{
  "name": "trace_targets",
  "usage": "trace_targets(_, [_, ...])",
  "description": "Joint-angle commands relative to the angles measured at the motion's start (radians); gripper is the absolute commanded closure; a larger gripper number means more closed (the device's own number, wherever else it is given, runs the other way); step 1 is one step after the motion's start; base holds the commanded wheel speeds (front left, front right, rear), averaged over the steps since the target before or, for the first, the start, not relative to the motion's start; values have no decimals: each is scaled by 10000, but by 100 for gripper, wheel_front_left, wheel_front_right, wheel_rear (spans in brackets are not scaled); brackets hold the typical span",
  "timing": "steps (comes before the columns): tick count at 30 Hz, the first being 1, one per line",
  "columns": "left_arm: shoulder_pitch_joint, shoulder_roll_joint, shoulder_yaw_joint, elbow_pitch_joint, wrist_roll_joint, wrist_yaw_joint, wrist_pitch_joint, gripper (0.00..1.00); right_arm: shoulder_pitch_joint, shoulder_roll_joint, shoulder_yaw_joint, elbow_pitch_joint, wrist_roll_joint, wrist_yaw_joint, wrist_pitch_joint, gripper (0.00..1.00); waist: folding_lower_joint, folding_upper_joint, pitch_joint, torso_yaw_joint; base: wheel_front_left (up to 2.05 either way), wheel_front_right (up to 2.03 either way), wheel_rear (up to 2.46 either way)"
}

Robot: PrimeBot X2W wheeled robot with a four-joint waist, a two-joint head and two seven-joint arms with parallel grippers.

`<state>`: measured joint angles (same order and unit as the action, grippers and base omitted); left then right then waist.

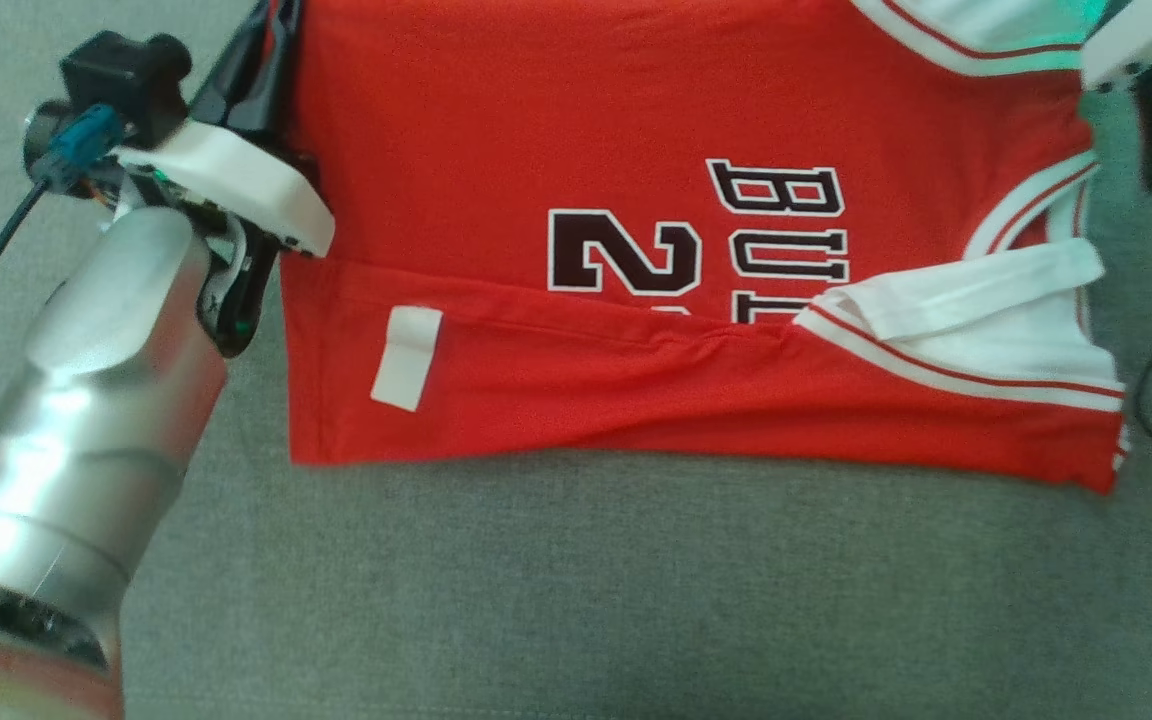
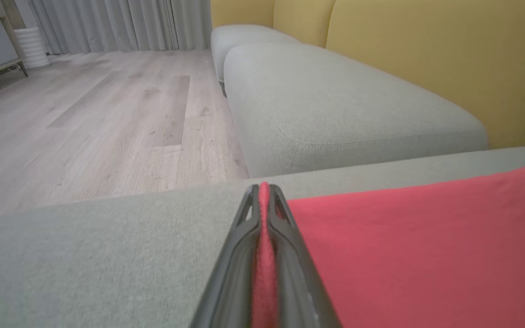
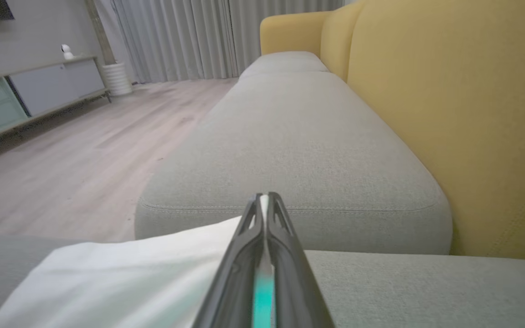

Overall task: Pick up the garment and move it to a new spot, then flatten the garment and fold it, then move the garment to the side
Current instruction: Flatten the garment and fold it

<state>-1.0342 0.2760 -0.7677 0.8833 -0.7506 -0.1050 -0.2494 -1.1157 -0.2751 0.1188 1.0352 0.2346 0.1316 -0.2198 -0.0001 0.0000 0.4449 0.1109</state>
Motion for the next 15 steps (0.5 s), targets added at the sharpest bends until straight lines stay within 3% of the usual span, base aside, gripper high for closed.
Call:
trace_targets(1, [61, 618, 683, -523, 338, 184, -118, 100, 203, 237, 149, -438, 272, -9, -213, 100, 1, 0, -240, -184, 0, 0, 0])
trace_targets(8, [2799, 763, 2485, -2580, 1955, 588, -122, 100, 2800, 5, 1184, -2504, 1790, -9, -409, 100, 1, 0, -970, -626, 0, 0, 0])
trace_targets(12, [5028, 516, 3572, -3548, 2954, 724, -122, 100, 5285, -222, 1135, -4267, 2741, -9, -416, 100, 1, 0, -1458, -828, 0, 0, 0])
trace_targets(15, [6015, 274, 4091, -3731, 3402, 709, -123, 100, 6586, -133, 1108, -4897, 3139, -9, -417, 100, 1, 0, -1707, -889, 0, 0, 0])
